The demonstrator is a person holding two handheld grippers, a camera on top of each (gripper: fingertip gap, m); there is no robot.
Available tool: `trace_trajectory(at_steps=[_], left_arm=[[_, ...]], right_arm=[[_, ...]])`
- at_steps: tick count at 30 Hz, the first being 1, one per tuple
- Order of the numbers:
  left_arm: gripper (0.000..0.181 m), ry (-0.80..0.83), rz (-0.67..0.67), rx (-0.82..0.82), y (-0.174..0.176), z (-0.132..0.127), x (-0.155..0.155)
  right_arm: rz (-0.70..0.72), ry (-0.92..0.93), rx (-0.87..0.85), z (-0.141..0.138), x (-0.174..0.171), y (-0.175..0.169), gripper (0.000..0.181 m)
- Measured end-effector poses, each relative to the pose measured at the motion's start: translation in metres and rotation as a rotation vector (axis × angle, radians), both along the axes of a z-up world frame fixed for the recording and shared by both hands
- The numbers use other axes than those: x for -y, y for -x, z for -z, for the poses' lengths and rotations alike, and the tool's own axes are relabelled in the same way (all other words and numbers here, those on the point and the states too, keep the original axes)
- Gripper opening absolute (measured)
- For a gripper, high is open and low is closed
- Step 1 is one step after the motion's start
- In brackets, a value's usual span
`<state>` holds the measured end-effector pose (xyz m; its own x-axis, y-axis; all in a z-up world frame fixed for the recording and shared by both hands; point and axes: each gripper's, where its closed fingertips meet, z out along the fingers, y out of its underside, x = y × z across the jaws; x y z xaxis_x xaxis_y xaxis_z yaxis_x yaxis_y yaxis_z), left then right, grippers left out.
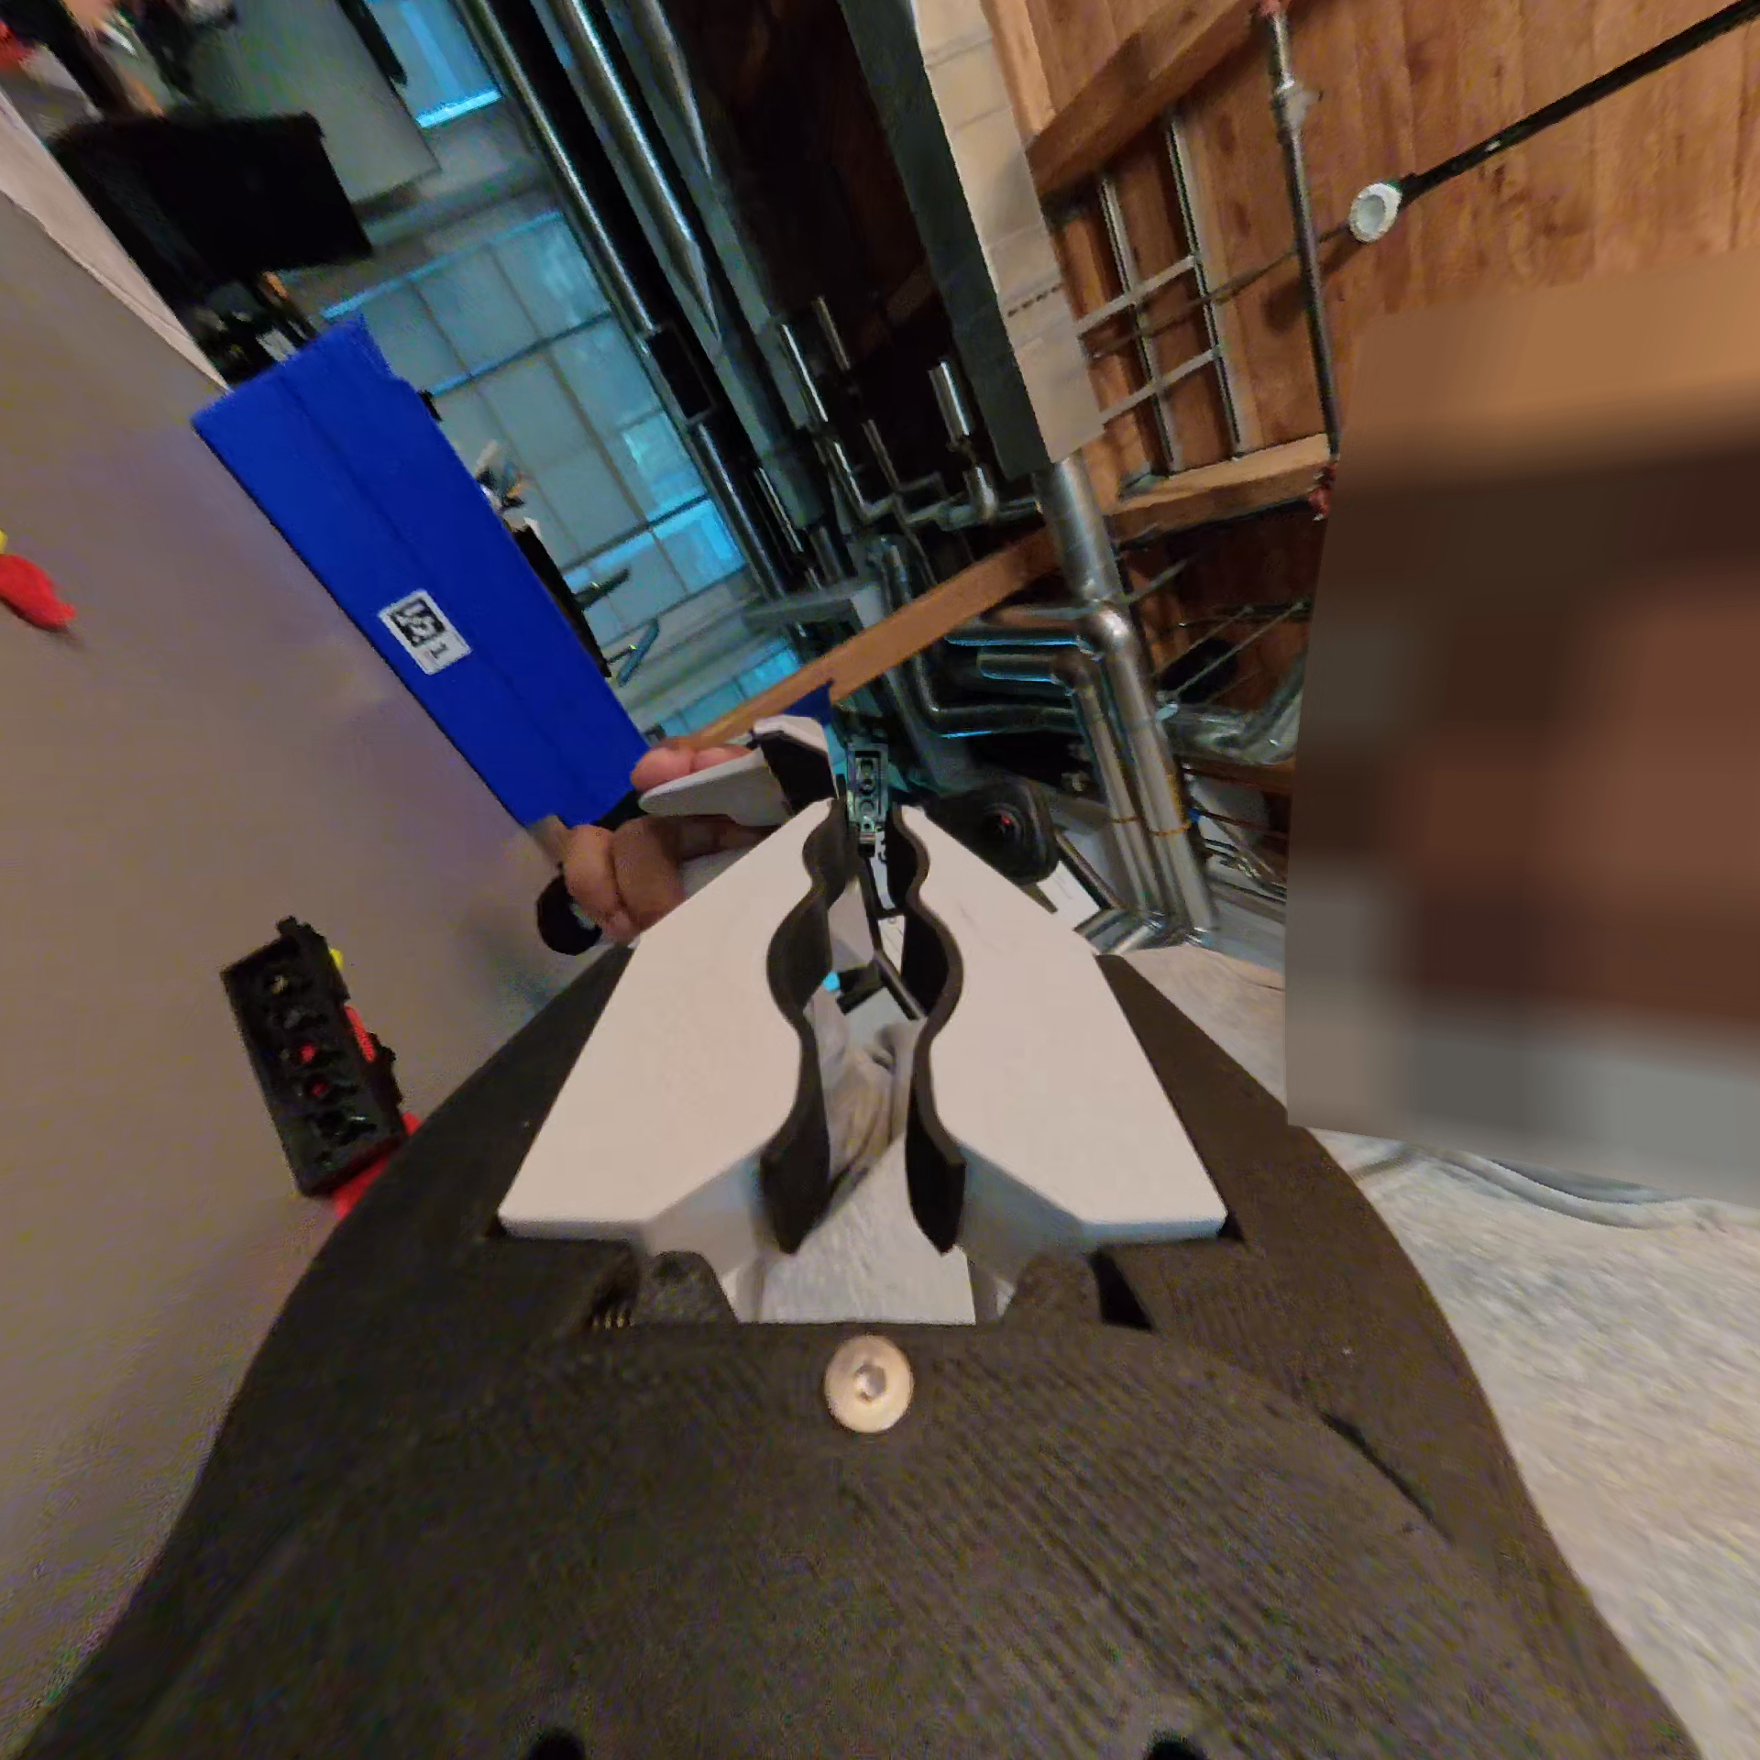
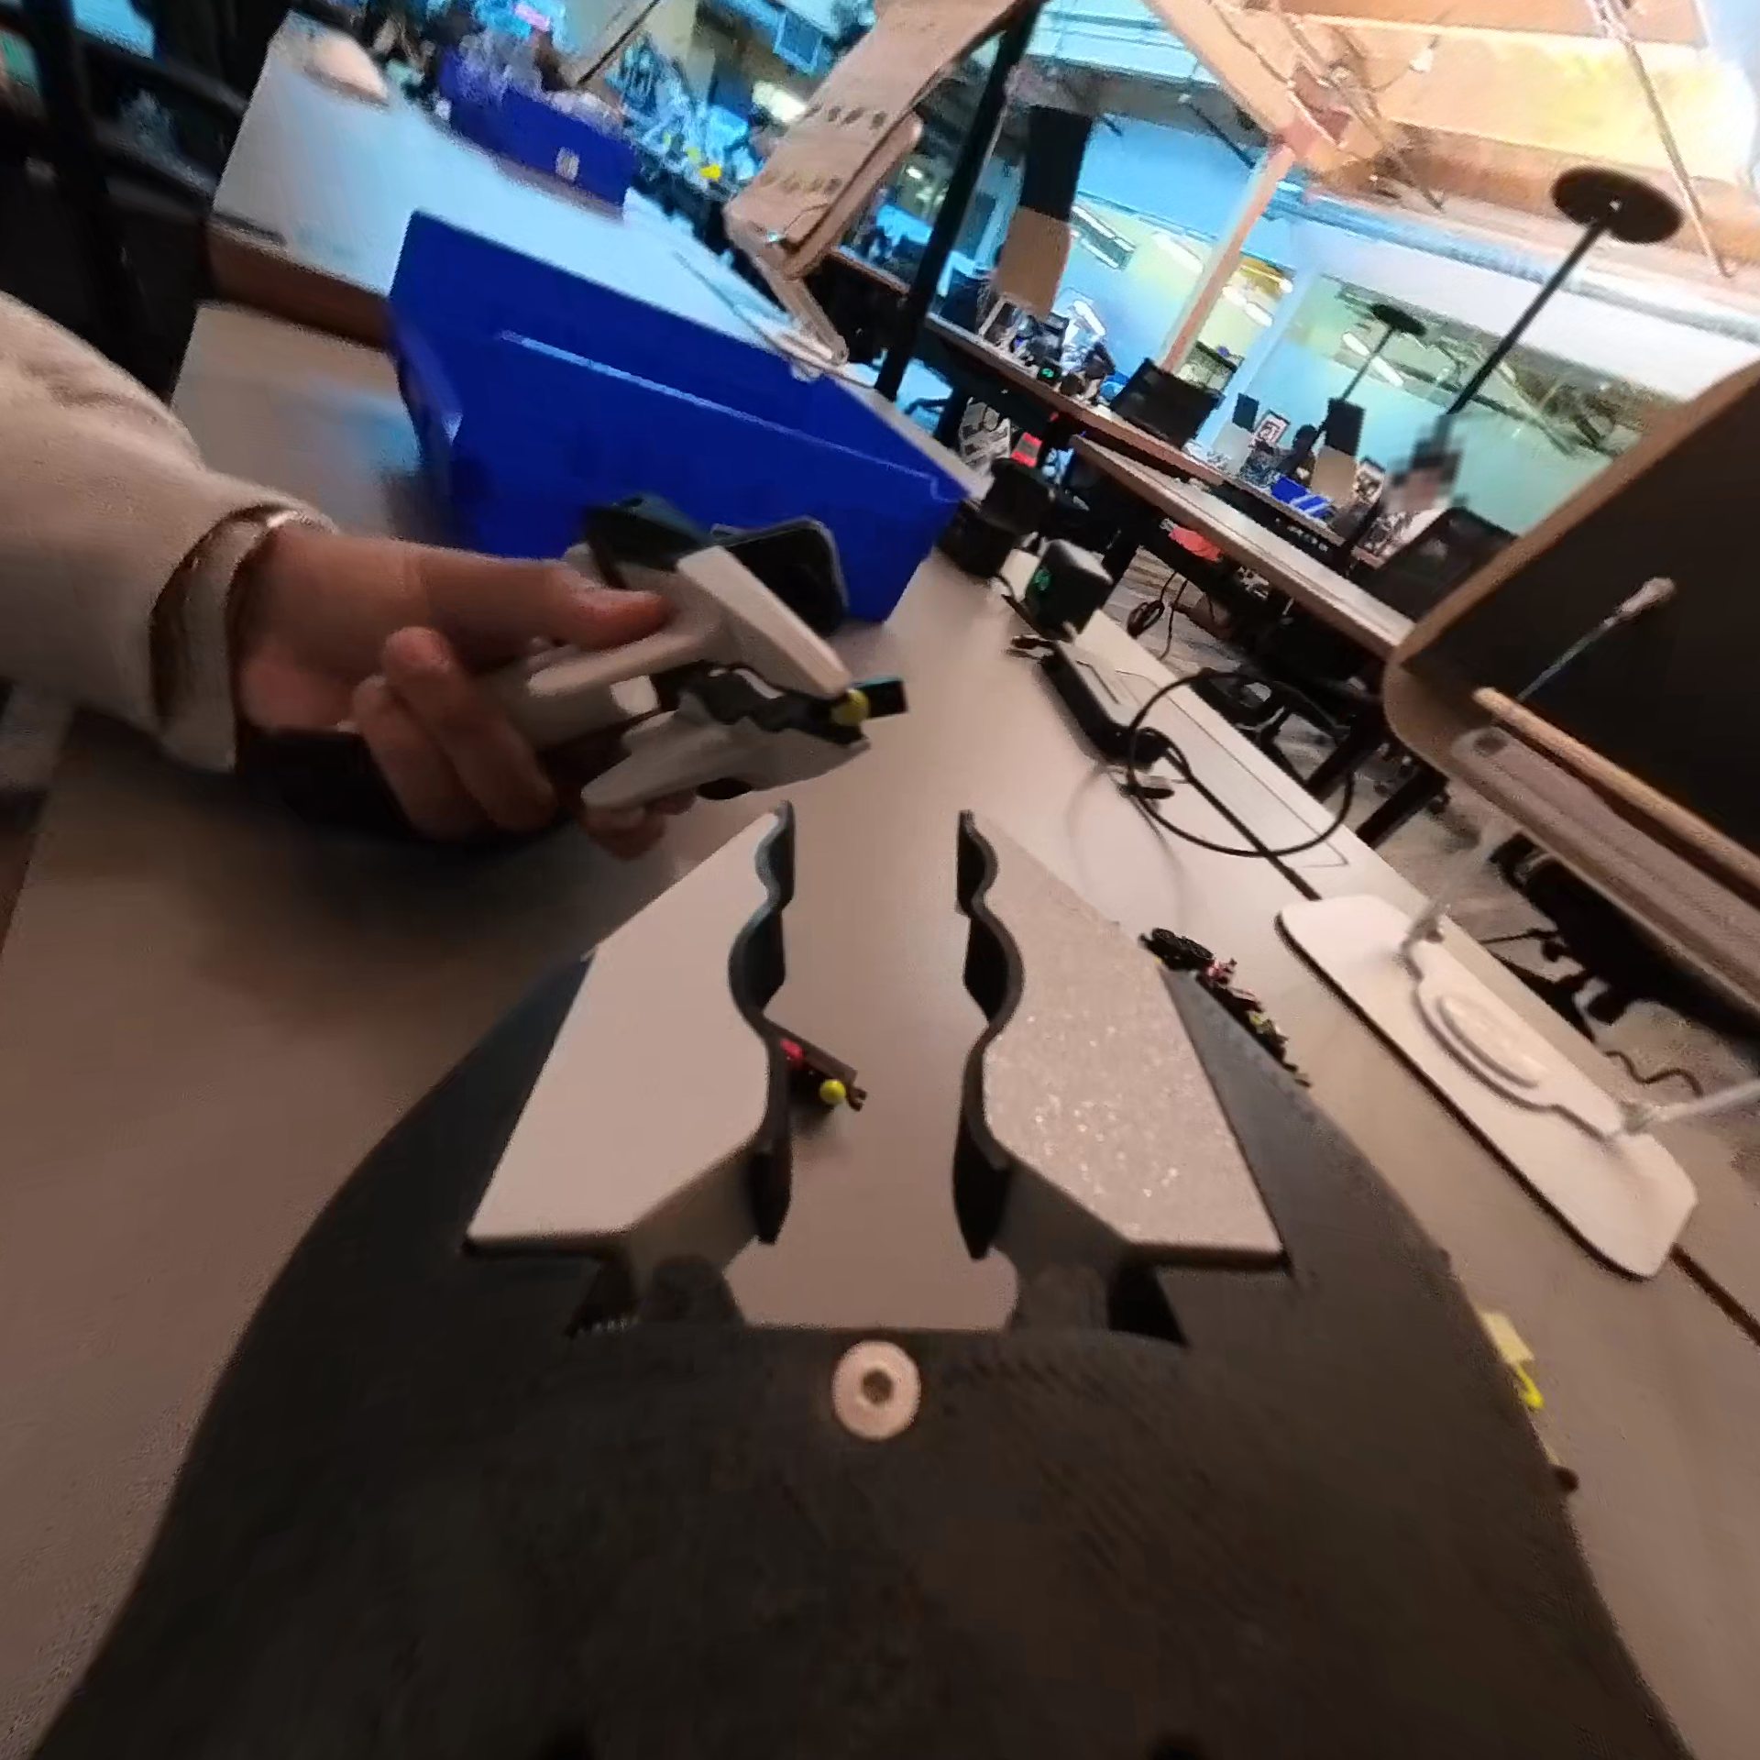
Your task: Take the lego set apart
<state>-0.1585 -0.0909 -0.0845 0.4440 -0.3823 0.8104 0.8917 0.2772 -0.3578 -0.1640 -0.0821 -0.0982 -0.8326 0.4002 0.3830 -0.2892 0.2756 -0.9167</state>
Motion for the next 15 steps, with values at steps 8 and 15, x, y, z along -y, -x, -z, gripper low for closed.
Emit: trace_trajectory(at_steps=[8,15], left_arm=[[0.006,0.021,0.098,-0.005,-0.016,0.003,-0.015],[0.014,0.034,0.115,-0.010,-0.019,0.003,-0.017]], right_arm=[[-0.011,-0.040,-0.115,-0.005,0.010,-0.014,0.038],[-0.030,-0.058,-0.141,-0.006,0.010,-0.018,0.020]])
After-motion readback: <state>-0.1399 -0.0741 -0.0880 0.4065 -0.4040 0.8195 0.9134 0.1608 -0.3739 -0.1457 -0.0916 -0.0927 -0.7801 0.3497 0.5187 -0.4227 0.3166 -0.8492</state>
